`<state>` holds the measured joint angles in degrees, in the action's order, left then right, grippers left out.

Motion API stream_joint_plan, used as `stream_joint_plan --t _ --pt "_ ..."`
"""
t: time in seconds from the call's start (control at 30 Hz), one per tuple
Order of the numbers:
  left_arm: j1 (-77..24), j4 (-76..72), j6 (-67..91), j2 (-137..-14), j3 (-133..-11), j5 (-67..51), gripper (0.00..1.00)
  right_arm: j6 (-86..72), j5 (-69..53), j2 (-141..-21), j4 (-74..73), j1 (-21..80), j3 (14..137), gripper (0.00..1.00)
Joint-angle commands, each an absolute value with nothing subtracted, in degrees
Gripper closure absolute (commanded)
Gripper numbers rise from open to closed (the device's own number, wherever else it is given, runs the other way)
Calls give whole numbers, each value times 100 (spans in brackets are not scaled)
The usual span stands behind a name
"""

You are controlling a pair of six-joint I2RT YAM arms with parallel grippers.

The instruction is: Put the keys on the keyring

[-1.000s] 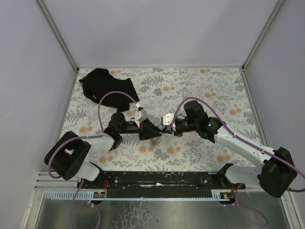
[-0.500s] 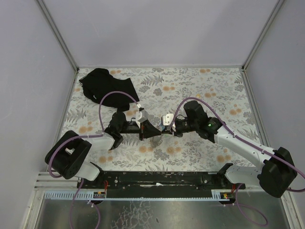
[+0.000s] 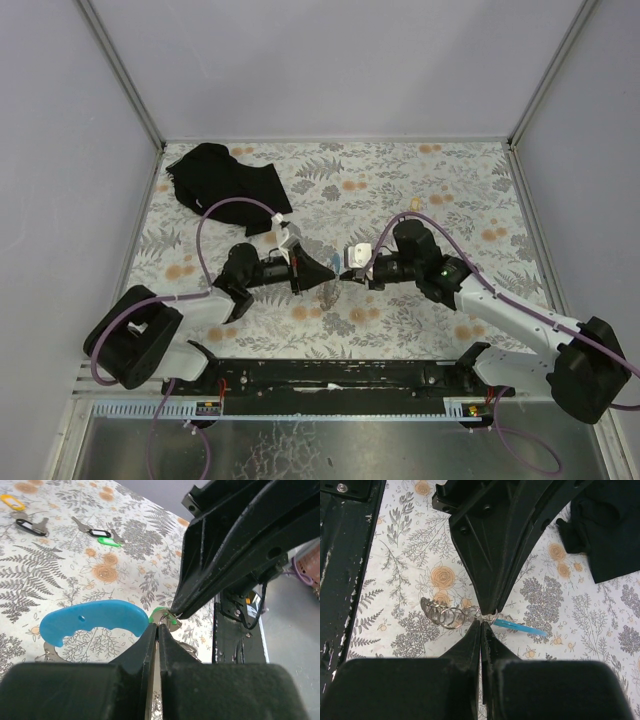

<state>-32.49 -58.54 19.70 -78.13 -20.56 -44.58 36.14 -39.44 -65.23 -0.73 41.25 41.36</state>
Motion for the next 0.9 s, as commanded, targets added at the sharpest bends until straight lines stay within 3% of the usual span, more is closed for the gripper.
stream_joint_plan --t 0.0,0.47,0.67,0.87 --pt "-3192 -6719 2705 -7673 -1823 -3568 100 3321 -3921 -6402 234 4164 3947 100" --pt "-3492 -8408 4009 -8057 -1278 -2201 100 3069 -3880 -6491 1214 4189 3553 100" --pt "-3490 -8791 4150 -8328 -1226 -2317 100 3175 -3703 -6469 1074 4187 3696 100" --pt "-3482 -8488 3527 -8163 -1071 -2645 82 3657 -3525 -6388 538 4192 4133 100"
